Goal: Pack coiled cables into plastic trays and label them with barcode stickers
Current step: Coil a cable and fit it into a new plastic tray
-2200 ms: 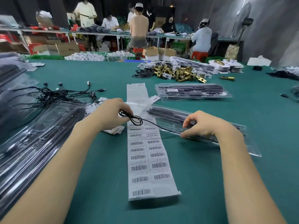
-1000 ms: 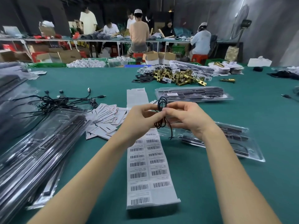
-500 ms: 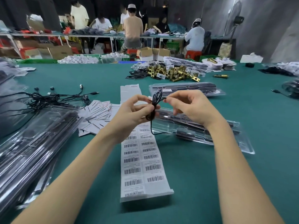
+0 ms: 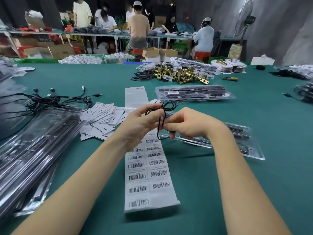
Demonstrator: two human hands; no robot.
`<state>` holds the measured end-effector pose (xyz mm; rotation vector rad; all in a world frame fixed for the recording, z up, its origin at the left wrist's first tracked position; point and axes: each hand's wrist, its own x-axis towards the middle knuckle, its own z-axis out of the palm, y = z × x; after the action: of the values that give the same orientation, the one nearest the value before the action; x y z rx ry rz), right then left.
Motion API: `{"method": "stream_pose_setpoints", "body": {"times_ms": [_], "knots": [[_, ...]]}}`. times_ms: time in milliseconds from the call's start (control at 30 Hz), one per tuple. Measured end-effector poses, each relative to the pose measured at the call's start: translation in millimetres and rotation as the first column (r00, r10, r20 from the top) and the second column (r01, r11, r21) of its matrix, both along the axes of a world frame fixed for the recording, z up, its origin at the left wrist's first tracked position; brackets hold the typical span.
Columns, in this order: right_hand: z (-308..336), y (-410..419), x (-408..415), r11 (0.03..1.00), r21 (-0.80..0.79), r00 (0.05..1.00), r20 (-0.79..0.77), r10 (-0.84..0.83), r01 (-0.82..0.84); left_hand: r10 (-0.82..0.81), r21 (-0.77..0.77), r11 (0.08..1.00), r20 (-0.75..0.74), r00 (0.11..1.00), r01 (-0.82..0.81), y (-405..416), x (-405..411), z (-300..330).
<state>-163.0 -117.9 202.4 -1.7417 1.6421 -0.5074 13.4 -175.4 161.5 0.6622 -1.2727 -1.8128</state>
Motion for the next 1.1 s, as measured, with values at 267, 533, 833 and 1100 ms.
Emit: {"method": "stream_pose_setpoints", "body": {"times_ms": [267, 533, 833, 1100], "knots": [[28.1, 13.5, 2.0, 0.996, 0.046, 0.997, -0.012, 0.078, -0.077, -0.034, 0.024, 0.999, 0.03, 0.999, 0.034, 2.0, 3.0, 4.2], [34.8, 18.6, -16.3, 0.986, -0.096, 0.988, -0.062, -0.14, 0.133, 0.051, -0.053, 0.998, 0.108, 0.993, -0.046, -0.8, 3.1, 7.9], [41.8, 18.1, -5.3, 0.988, -0.153, 0.978, -0.209, -0.005, -0.028, 0.177, -0.206, 0.965, 0.062, 0.982, -0.161, 0.8, -2.2, 5.5], [33.0, 12.6, -9.9, 0.919, -0.393, 0.993, 0.117, 0.027, 0.021, -0.093, -0.408, 0.894, 0.237, 0.967, 0.186, 2.7, 3.8, 7.4]]}}
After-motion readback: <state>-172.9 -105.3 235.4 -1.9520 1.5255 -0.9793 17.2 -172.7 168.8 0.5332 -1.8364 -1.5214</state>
